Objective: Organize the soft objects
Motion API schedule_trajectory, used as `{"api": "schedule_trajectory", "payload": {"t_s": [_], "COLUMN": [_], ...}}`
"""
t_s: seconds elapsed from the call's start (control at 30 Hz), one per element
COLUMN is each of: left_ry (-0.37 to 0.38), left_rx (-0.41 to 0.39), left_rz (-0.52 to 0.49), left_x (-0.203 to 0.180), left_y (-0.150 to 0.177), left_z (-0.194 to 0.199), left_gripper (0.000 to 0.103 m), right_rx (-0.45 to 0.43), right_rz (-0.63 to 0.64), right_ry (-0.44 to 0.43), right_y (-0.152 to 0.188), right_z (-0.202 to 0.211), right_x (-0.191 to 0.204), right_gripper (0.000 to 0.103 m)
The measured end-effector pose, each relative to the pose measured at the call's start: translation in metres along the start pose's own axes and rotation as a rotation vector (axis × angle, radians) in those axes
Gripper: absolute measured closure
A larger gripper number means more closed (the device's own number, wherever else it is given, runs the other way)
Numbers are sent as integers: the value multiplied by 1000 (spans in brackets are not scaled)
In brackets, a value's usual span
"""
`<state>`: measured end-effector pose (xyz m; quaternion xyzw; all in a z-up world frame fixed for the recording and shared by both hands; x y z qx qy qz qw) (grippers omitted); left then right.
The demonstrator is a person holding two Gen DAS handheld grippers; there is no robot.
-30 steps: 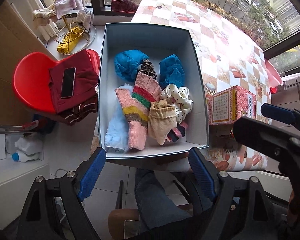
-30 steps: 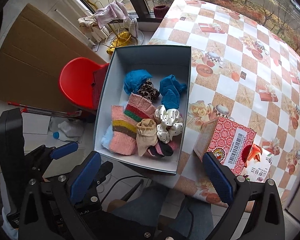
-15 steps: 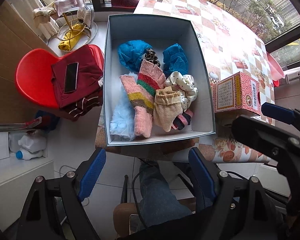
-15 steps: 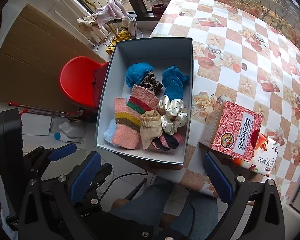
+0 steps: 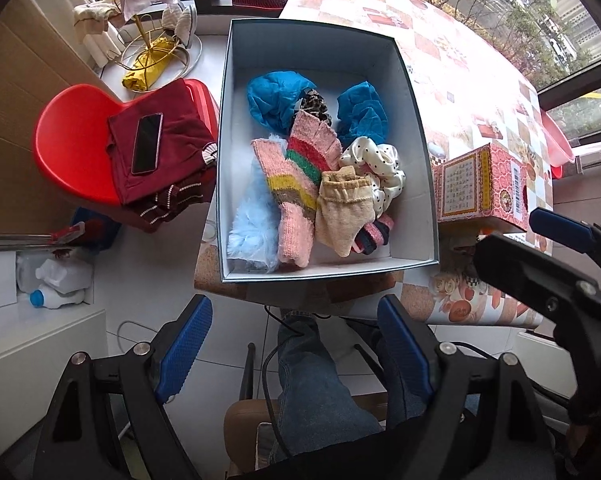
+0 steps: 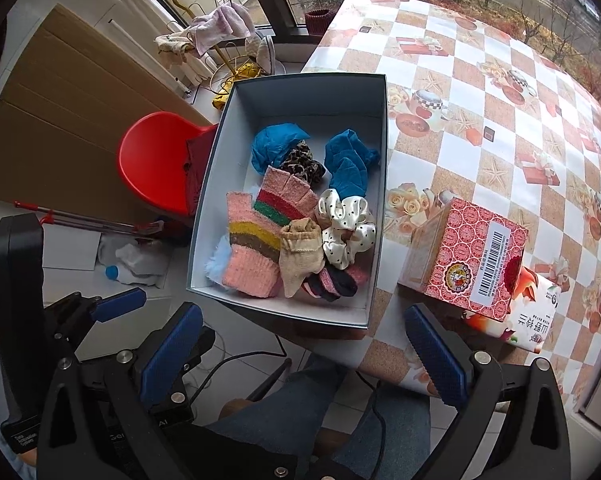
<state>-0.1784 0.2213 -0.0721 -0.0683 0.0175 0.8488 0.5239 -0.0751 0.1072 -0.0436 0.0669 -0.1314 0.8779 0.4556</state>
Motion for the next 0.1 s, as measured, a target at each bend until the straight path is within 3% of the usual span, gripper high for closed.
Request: {"api": "schedule_trajectory", "payload": {"t_s": [0.1], "left_ry": [11], "left_rx": [-35], "left_rz": [28], "left_x": [5], "left_y": [-3], "left_z": [6], "left_gripper": [16], "right_rx": [-5], "right_rz": [14], "right_ry": [11], "right_y": [-1], "right_z": [0], "right_x": [0], "right_gripper": [1]}}
Point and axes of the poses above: each gripper's, at about its wrist camera, not at the fingertips, and z roughly against the way its jaws point, x to its left, y to its underside, the point moved 1 cm from there along -z, roughly the way its jaws point, and after that the axes turned 2 degrees about z, right-handed, at the moved point
